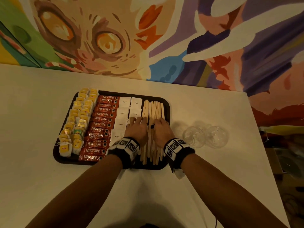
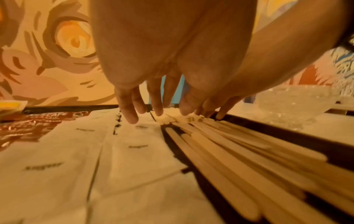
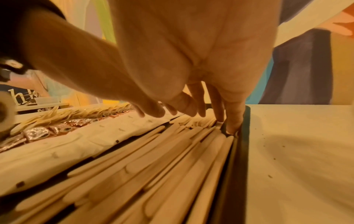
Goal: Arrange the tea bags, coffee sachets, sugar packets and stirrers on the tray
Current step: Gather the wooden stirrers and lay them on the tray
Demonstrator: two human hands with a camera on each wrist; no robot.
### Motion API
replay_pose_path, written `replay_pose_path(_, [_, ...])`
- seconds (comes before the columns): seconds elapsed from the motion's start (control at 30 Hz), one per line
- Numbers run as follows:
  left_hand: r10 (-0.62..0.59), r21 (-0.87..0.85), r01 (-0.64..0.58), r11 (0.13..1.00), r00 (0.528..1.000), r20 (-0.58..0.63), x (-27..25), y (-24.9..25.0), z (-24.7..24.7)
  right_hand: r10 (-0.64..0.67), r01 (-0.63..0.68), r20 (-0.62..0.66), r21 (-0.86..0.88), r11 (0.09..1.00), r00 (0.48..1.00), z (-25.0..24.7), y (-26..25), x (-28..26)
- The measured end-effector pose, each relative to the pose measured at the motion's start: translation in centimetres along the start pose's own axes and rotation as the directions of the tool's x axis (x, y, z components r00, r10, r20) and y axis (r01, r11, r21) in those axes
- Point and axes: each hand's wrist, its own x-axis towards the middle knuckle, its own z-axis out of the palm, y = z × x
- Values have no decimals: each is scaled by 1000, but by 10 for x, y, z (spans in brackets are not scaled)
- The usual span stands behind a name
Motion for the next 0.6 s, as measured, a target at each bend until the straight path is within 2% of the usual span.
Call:
replay_pose_path(0.1, [-7, 33, 4, 999, 994, 111, 11, -3, -4, -7, 7, 0, 4, 1000, 1000, 0, 3, 2])
replay_pose_path(0.17, [35, 45, -41, 998, 992, 123, 13, -2, -7, -30, 30, 17, -2, 1000, 999, -4, 4, -1])
replay_pose_path(0.27, [68, -17, -67, 998, 995, 71, 9, -4, -7, -46, 46, -20, 14, 999, 999, -14, 2, -15])
replay_pose_path(0.33, [41, -130, -42, 991, 999, -6, 1, -7, -6, -16, 18, -47, 41, 999, 999, -18, 0, -28])
replay_pose_path(0.4, [3, -237, -11, 971, 999, -32, -10, -8, -1, 34, -32, -22, 68, 997, 999, -15, 0, -40])
replay_pose_path(0.47, [4, -275, 7, 961, 999, 41, -22, -5, 7, 60, -61, 23, 37, 997, 998, -5, 0, -46])
replay_pose_path(0.6, [107, -165, -85, 983, 986, 128, -32, -1, 24, 104, -109, 101, 49, 993, 989, 13, -2, -53])
